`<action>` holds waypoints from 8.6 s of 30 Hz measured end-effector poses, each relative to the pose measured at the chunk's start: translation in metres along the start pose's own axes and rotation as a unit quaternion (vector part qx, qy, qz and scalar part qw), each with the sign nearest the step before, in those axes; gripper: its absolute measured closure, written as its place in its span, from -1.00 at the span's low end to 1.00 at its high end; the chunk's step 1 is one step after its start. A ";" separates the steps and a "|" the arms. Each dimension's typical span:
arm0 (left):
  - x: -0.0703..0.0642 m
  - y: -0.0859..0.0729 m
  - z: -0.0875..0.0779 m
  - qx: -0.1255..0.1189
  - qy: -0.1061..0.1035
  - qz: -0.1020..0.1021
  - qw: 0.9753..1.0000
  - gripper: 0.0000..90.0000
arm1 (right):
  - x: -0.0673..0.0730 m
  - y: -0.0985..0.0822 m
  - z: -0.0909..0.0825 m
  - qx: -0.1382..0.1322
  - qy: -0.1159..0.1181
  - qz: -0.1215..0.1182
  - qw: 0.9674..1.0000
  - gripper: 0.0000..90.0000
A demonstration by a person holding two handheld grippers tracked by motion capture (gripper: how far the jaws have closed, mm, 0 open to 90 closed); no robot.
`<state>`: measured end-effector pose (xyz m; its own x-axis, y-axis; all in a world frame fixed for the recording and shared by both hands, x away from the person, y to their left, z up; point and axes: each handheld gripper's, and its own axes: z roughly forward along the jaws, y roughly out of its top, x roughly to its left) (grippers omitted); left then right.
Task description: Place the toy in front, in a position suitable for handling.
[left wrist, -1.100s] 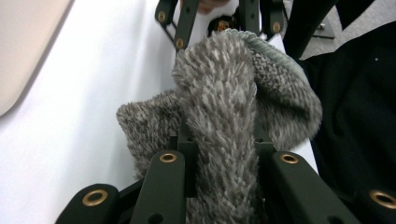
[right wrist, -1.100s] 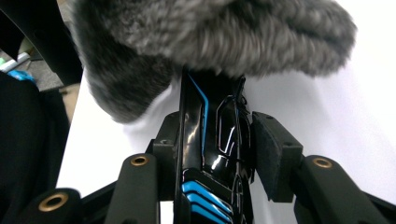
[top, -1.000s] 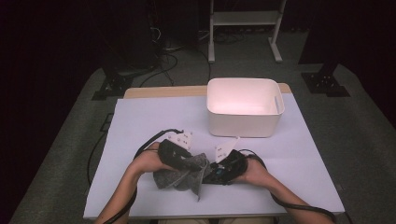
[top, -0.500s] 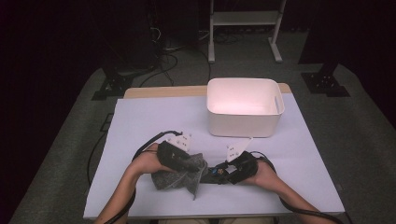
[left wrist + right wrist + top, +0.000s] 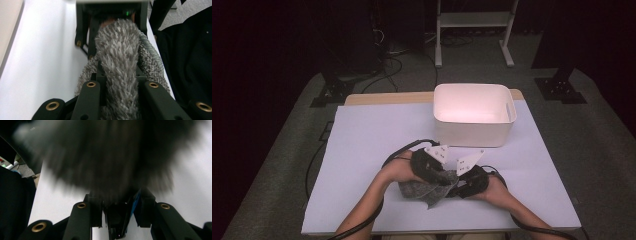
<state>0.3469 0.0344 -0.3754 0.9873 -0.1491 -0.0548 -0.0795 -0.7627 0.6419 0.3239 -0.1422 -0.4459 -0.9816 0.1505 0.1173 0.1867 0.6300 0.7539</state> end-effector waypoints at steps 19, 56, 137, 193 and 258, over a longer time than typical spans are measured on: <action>-0.013 -0.046 -0.038 0.002 0.042 -0.033 0.999 0.68 | 0.000 -0.002 -0.001 0.004 0.000 0.002 1.000 0.43; -0.023 -0.112 -0.055 -0.067 0.055 -0.107 0.990 0.67 | -0.007 0.004 -0.006 0.003 0.011 0.022 1.000 0.35; -0.019 -0.073 -0.074 -0.090 0.053 -0.054 0.993 0.66 | -0.005 0.039 -0.035 -0.041 -0.023 -0.009 0.999 0.25; -0.014 -0.040 -0.080 -0.074 0.052 -0.023 0.996 0.70 | 0.006 0.042 -0.042 -0.042 -0.021 -0.023 0.999 0.25; -0.015 0.012 -0.088 -0.002 0.042 0.028 0.999 0.69 | 0.013 0.035 -0.030 -0.042 -0.041 -0.037 0.998 0.24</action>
<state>0.3431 0.0836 -0.2995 0.9895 -0.1374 0.0452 -0.1340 -0.7527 0.6445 0.3163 -0.1413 -0.3983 -0.9855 0.1697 0.0092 0.1067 0.5761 0.8104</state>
